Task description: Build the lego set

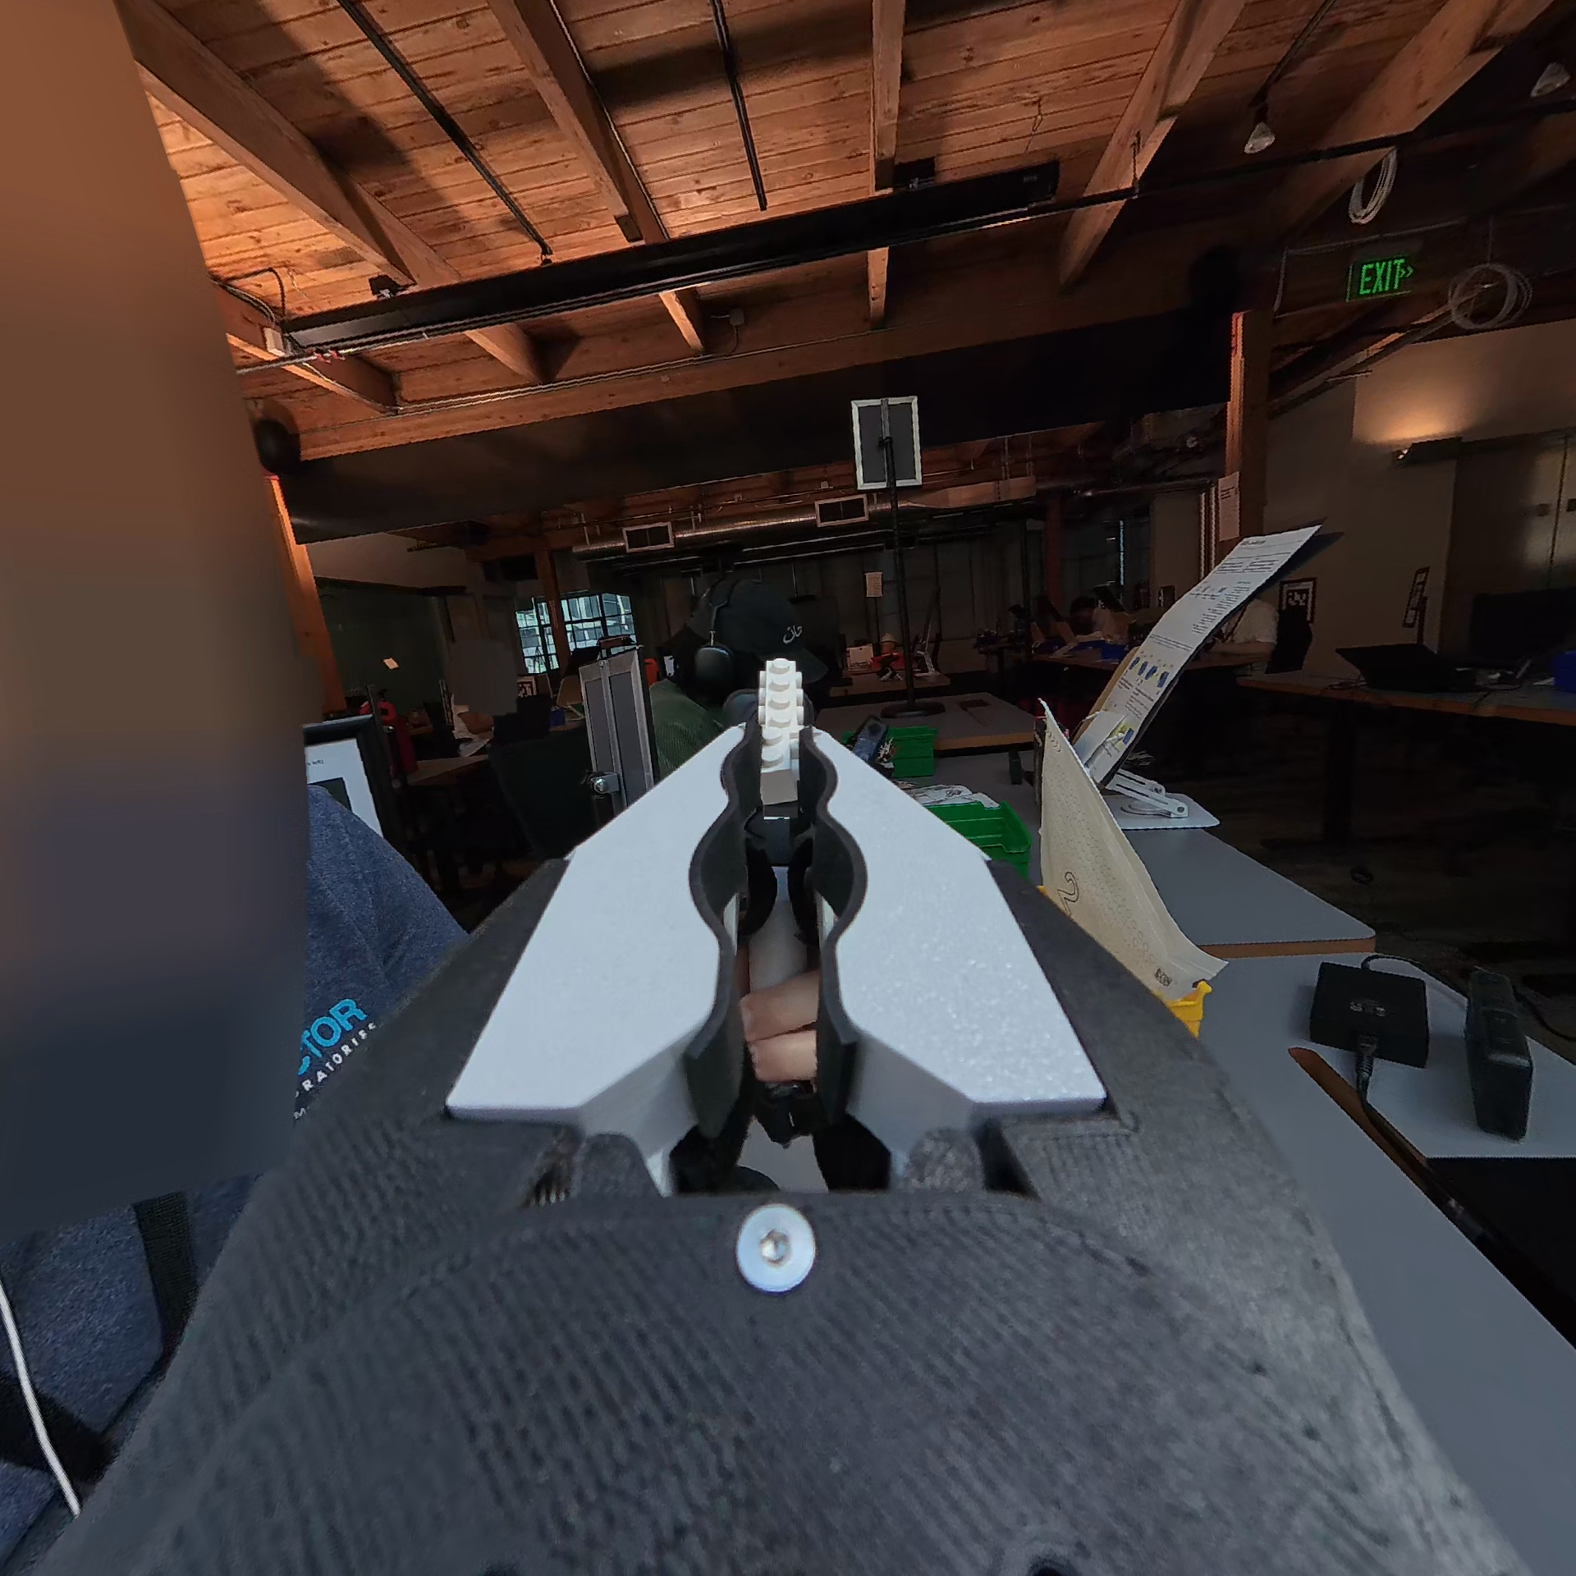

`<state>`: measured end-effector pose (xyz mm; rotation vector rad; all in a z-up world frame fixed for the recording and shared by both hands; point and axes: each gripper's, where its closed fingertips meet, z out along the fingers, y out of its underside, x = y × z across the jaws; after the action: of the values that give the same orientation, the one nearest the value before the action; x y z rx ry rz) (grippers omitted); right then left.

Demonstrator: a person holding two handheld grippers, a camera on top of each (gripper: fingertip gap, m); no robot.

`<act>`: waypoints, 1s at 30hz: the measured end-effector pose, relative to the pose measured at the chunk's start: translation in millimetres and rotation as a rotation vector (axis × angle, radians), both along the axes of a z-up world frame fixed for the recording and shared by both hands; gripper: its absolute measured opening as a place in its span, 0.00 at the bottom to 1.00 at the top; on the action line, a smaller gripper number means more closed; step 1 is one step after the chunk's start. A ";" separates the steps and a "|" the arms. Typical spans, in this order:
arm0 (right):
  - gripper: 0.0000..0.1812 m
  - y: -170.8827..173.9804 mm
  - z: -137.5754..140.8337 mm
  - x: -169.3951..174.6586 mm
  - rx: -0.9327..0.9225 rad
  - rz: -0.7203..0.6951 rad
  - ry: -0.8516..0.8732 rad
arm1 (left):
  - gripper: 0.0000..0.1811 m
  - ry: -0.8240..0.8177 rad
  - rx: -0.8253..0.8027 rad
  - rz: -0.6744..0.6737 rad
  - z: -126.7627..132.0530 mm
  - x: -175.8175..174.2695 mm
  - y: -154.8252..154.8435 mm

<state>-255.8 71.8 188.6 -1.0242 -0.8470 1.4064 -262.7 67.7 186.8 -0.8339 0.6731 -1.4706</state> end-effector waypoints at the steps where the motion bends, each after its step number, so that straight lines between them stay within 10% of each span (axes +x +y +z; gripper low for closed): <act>1: 0.04 0.0 -0.1 0.0 0.003 -0.002 -0.004 | 0.03 -0.002 -0.009 -0.003 -0.1 0.0 0.4; 30: 0.04 0.7 -1.4 -4.1 -0.044 0.038 0.023 | 0.03 -0.055 -0.023 -0.009 1.7 -3.9 1.5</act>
<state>-259.8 72.4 187.2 -1.0280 -0.8252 1.4718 -266.6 69.2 188.4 -0.8063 0.6205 -1.5067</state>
